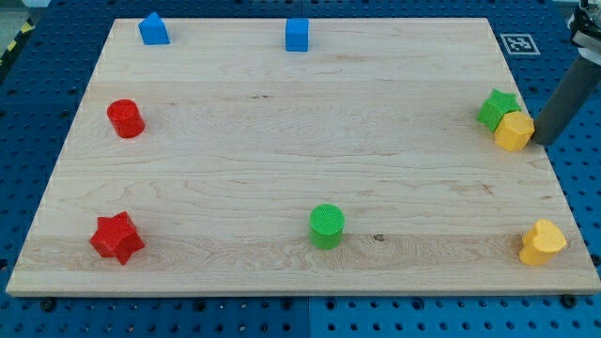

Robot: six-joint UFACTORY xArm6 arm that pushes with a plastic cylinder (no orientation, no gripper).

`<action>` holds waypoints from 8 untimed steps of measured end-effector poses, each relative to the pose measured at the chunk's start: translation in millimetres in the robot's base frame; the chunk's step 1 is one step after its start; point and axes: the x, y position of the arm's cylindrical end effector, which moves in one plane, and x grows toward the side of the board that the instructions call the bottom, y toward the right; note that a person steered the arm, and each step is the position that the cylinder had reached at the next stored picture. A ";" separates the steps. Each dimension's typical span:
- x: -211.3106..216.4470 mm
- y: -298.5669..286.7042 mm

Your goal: Move the green star above to the yellow hexagon

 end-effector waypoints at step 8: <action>21.2 -76.4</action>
